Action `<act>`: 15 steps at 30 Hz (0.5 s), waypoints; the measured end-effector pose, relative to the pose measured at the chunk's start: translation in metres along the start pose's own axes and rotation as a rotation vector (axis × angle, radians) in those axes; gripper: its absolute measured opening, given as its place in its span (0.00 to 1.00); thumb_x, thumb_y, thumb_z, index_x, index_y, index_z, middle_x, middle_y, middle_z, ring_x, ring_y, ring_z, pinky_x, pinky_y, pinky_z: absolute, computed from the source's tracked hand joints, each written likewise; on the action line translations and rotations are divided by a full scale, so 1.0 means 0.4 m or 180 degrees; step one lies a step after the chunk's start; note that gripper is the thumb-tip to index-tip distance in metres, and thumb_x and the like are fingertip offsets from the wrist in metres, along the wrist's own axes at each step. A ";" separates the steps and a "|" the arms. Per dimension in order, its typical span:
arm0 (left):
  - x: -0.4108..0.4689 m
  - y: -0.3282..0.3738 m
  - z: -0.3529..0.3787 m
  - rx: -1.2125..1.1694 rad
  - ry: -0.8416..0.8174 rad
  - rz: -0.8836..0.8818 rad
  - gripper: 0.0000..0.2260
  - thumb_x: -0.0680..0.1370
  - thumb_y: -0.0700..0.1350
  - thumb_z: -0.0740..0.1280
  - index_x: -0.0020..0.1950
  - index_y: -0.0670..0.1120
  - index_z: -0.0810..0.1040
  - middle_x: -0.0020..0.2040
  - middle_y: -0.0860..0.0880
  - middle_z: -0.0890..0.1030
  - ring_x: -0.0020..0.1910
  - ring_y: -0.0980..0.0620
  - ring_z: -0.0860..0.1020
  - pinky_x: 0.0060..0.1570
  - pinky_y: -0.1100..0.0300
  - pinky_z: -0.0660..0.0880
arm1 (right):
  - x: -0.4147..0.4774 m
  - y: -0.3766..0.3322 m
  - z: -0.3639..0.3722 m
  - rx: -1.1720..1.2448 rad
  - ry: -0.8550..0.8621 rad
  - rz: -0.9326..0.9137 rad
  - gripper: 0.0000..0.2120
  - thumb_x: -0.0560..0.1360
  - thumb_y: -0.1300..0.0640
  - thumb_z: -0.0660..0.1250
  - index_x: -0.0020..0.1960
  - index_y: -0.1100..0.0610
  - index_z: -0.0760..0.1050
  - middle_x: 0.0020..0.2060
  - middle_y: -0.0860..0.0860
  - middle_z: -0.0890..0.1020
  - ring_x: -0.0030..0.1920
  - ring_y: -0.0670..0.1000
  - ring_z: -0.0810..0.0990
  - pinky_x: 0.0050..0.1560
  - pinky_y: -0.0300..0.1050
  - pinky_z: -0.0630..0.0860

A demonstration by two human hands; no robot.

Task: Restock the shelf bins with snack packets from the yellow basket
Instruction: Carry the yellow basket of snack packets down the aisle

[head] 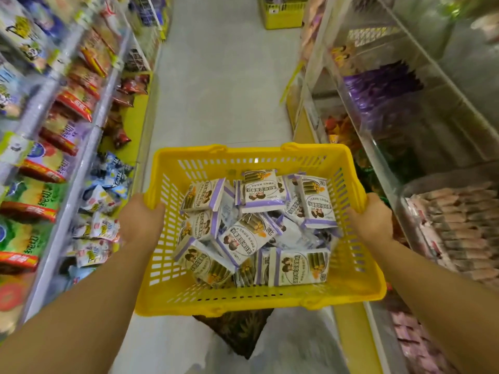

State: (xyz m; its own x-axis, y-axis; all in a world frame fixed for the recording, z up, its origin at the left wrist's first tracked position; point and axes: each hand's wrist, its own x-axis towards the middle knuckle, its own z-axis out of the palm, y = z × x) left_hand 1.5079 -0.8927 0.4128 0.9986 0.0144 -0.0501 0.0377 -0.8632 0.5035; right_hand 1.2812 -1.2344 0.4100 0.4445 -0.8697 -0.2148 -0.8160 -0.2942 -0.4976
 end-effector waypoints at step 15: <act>0.201 0.385 0.289 0.0339 0.0077 -0.0277 0.17 0.76 0.45 0.69 0.53 0.32 0.73 0.44 0.33 0.76 0.44 0.33 0.76 0.35 0.52 0.63 | 0.579 -0.069 -0.049 -0.0064 -0.0405 0.0259 0.14 0.76 0.60 0.66 0.58 0.64 0.70 0.54 0.67 0.77 0.53 0.67 0.77 0.52 0.60 0.76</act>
State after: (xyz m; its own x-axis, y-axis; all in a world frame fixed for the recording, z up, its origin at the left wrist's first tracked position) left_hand 1.5898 -1.0830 0.3867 0.9924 0.1026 -0.0682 0.1215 -0.9068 0.4036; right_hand 1.3993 -1.4356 0.3904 0.4189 -0.8340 -0.3591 -0.8579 -0.2339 -0.4575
